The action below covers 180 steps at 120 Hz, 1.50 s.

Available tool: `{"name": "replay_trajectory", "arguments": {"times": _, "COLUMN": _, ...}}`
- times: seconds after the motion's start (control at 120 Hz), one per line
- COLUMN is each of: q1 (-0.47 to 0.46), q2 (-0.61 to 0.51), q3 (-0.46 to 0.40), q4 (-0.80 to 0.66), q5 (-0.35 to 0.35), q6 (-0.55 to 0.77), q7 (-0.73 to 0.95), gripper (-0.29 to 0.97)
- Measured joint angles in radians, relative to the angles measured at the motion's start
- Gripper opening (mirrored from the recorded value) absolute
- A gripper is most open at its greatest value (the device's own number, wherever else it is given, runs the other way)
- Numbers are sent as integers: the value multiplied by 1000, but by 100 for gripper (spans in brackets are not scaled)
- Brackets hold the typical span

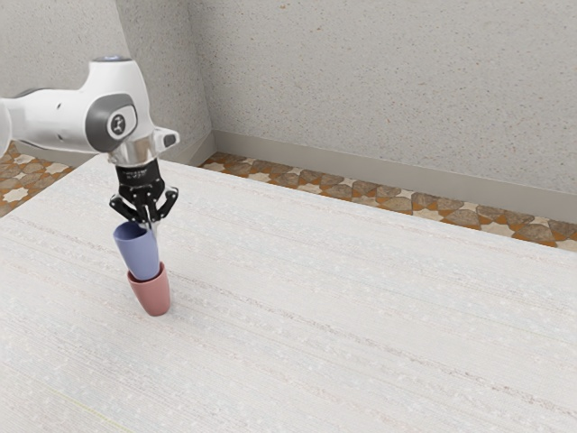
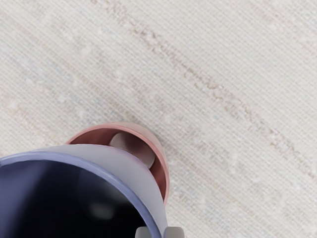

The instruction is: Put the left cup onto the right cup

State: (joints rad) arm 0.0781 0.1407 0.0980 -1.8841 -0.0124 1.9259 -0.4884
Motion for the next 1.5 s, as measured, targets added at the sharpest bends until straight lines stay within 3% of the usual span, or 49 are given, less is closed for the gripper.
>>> {"name": "replay_trajectory", "arguments": {"times": 0.233, "q1": 0, "q2": 4, "q3": 0, "q4": -1, "q5": -3, "q6": 8, "q7": 4, "gripper": -10}}
{"name": "replay_trajectory", "arguments": {"times": 0.45, "q1": 0, "q2": 0, "q3": 0, "q4": -7, "q5": -40, "q6": 28, "q7": 9, "gripper": 36}}
{"name": "replay_trajectory", "arguments": {"times": 0.675, "q1": 0, "q2": -7, "q3": 0, "q4": -9, "q5": -47, "q6": 34, "q7": 13, "gripper": 57}}
{"name": "replay_trajectory", "arguments": {"times": 1.217, "q1": -30, "q2": -127, "q3": -4, "q4": 0, "q5": -27, "q6": 15, "q7": 22, "gripper": 67}}
{"name": "replay_trajectory", "arguments": {"times": 1.5, "q1": -68, "q2": -136, "q3": -9, "q4": 103, "q5": 39, "q6": -19, "q7": 93, "gripper": 68}}
